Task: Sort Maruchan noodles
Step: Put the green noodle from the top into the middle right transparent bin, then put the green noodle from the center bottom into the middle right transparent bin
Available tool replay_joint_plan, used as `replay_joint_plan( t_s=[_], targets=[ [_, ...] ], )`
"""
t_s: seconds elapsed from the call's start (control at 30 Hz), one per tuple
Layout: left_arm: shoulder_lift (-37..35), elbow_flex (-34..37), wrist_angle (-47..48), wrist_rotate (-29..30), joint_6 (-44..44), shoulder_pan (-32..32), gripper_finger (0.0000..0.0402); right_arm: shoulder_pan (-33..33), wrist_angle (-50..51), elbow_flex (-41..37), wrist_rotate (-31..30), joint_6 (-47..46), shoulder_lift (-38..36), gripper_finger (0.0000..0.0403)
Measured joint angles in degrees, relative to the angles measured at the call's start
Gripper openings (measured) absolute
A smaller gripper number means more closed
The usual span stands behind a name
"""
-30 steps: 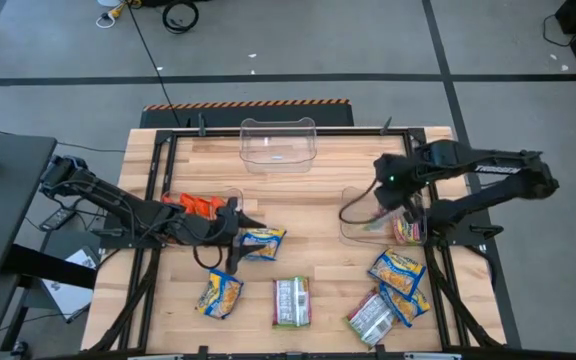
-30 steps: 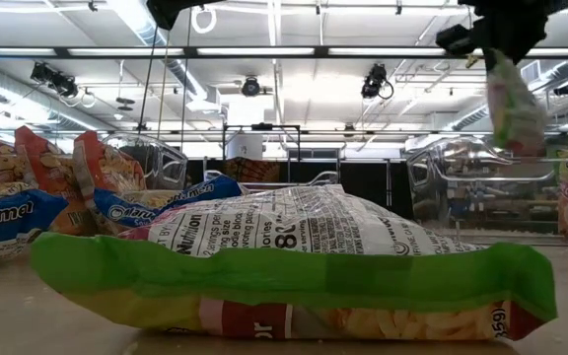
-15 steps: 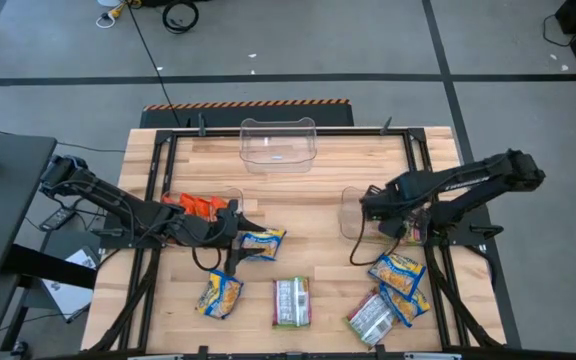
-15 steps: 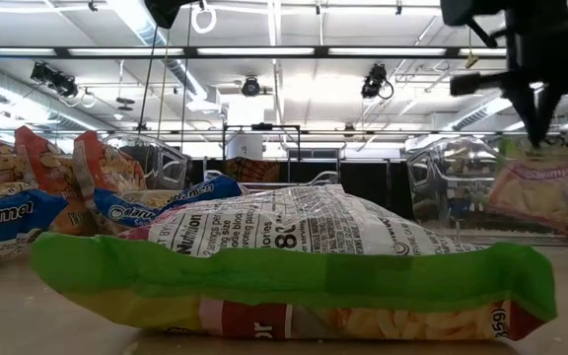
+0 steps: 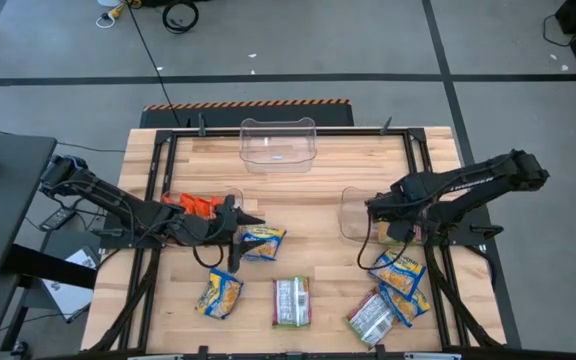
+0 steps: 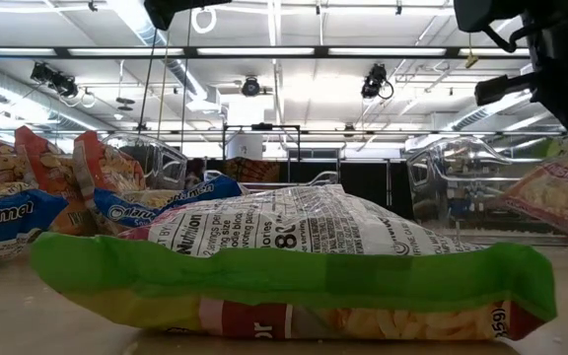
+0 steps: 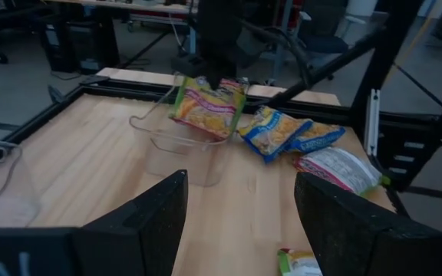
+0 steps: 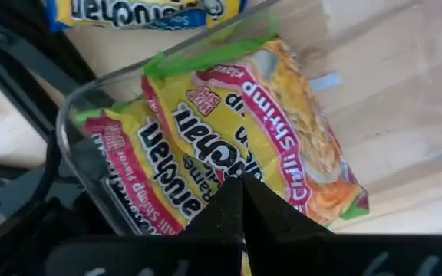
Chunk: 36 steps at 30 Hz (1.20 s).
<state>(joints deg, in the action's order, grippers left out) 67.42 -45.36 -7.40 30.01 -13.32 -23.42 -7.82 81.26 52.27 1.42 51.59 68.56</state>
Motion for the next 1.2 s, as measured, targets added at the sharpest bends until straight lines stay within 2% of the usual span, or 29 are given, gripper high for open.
replay_joint_plan(
  t_s=[0.23,0.47,0.67,0.83,1.07,1.2],
  targets=[
    [0.02,0.02,-2.71,0.38,0.00,0.00,0.0242,4.93,-2.23,-0.45,1.41,5.51,0.07,0.0002],
    [0.02,0.02,-4.13,0.38,-1.03,-0.28,0.0242,6.88,-2.06,-4.04,1.52,7.32,0.21,0.0003],
    [0.02,0.02,-5.00,0.21,-1.11,-0.32,0.0242,6.89,-1.54,-4.11,1.35,2.38,0.06,0.0009],
    [0.02,0.02,-4.72,0.20,-1.11,-0.37,0.0243,6.07,-0.55,-3.58,-2.35,-3.79,0.06,0.0036],
    [0.02,0.02,-4.72,0.53,-1.56,-1.84,0.0242,1.43,2.89,1.59,-3.93,-8.55,0.06,0.0071],
    [0.42,0.02,-4.68,2.99,-3.05,-4.63,0.0243,-2.64,2.04,5.41,-5.00,-12.88,0.06,0.0078]
  ],
)
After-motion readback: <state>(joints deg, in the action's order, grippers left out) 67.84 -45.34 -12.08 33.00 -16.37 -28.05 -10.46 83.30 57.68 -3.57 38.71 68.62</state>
